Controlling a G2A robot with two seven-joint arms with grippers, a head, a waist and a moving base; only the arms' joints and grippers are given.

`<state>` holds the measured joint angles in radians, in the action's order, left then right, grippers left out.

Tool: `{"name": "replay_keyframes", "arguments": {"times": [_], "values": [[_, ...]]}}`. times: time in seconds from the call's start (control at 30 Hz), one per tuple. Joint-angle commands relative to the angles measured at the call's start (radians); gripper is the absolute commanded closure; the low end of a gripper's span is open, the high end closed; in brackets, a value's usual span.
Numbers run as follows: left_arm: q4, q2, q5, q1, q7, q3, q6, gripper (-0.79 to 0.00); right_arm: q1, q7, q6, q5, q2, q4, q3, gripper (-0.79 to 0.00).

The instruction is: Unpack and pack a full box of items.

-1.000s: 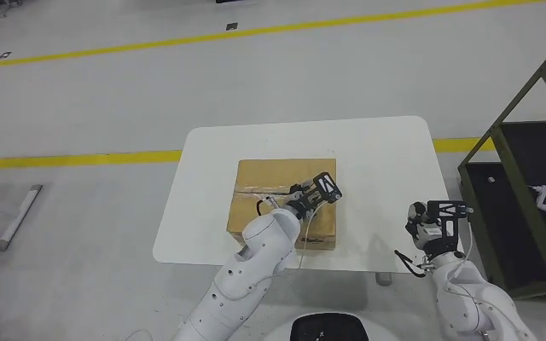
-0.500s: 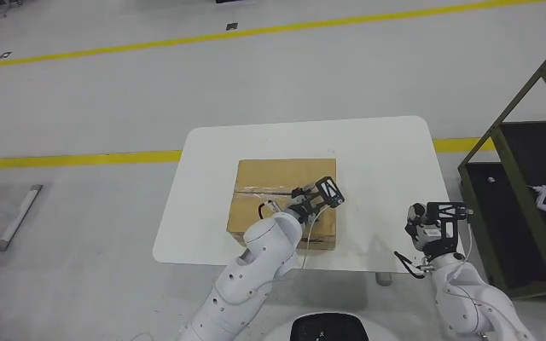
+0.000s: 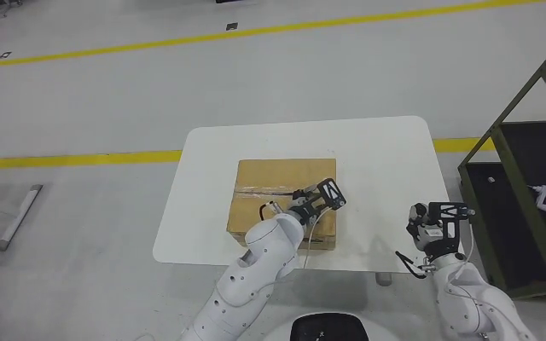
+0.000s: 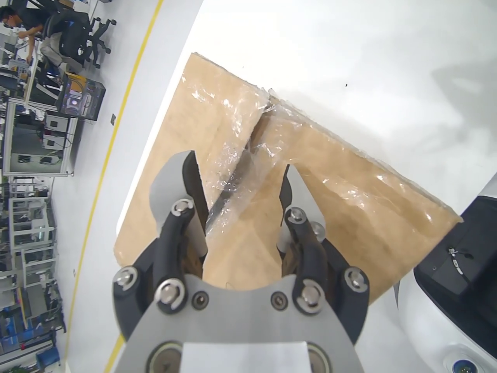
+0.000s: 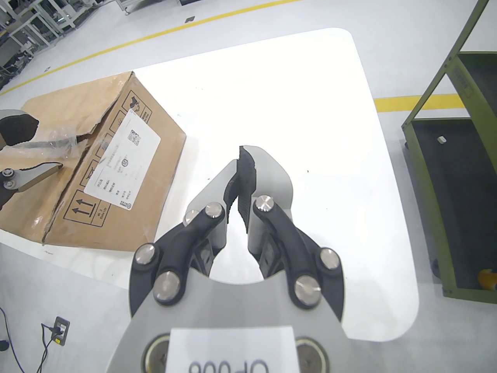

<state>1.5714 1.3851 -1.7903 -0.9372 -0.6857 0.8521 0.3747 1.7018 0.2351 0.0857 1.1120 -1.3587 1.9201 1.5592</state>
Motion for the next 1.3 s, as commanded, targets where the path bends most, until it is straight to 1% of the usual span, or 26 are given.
{"name": "replay_keyframes", "arguments": {"times": [0.0,0.27,0.43,0.5,0.63,0.73,0.83,0.93,1.13,1.27], "values": [[-0.011,0.002,-0.004,0.005,0.003,0.001,-0.004,-0.388,-0.001,0.001,0.000,-0.001,0.000,0.000,0.001,0.000],[-0.057,0.014,-0.016,0.032,0.015,-0.006,-0.016,-0.379,-0.004,0.003,-0.001,-0.004,0.003,0.000,0.008,0.000],[-0.074,0.021,-0.020,0.038,0.019,-0.007,-0.023,-0.342,-0.006,0.004,0.000,-0.005,0.004,-0.001,0.008,0.000],[-0.078,0.023,-0.023,0.040,0.022,-0.007,-0.025,-0.311,-0.008,0.004,0.001,-0.005,0.004,-0.002,0.006,0.000],[-0.086,0.026,-0.027,0.041,0.027,-0.003,-0.028,-0.209,-0.011,0.003,0.005,-0.005,0.004,-0.004,0.001,0.000],[-0.092,0.027,-0.029,0.041,0.030,0.002,-0.027,-0.169,-0.014,0.002,0.005,-0.005,0.004,-0.006,-0.003,0.000],[-0.097,0.029,-0.033,0.040,0.034,0.006,-0.025,-0.111,-0.017,0.004,0.007,-0.006,0.004,-0.009,-0.004,0.000],[-0.101,0.030,-0.035,0.040,0.037,0.010,-0.021,0.000,-0.020,0.007,0.009,-0.006,0.005,-0.012,-0.006,0.000],[-0.102,0.034,-0.040,0.038,0.046,0.016,-0.023,0.000,-0.026,0.009,0.009,-0.007,0.006,-0.016,-0.006,0.000],[-0.072,0.035,-0.023,0.032,0.052,0.039,-0.045,0.000,-0.034,0.013,0.009,-0.015,0.006,-0.013,-0.008,0.000]]}}
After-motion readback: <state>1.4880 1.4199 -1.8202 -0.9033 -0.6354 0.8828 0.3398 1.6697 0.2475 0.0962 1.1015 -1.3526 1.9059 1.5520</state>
